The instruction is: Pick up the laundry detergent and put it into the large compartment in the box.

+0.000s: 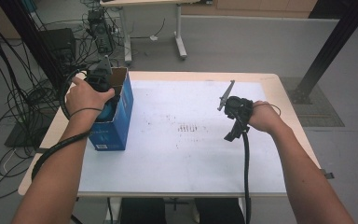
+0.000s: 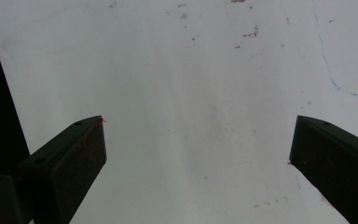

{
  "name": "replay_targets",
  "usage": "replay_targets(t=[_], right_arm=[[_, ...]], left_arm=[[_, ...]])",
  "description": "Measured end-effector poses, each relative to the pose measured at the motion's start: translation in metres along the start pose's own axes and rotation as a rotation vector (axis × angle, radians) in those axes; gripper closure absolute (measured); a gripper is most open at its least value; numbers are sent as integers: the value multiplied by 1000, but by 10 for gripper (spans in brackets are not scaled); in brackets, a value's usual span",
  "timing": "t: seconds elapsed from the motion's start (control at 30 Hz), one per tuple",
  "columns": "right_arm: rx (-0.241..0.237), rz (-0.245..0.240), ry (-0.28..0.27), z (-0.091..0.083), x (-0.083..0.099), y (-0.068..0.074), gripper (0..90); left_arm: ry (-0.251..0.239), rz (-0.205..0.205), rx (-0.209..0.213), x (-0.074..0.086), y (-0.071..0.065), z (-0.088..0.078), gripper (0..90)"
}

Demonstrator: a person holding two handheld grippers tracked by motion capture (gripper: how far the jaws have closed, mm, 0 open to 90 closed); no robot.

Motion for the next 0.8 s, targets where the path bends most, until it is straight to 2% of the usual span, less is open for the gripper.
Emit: replay_targets(t=[0.47, 0.8], right_arm=[[-1, 1, -2, 1, -1, 1, 39], [1, -3, -3, 0, -1, 2, 39]], left_arm=[[-8, 6, -14, 0, -3, -16, 309], [-26, 4, -13, 2, -4, -32, 266]])
Point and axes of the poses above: each handheld gripper's, and its own axes: z roughly forward along the jaws, x roughly out of its underside, y roughly to its left, the point moved 8 cm from there along z, roughly forward along the jaws, and after that the axes turned 1 degree about x, right-handed, at the moved point
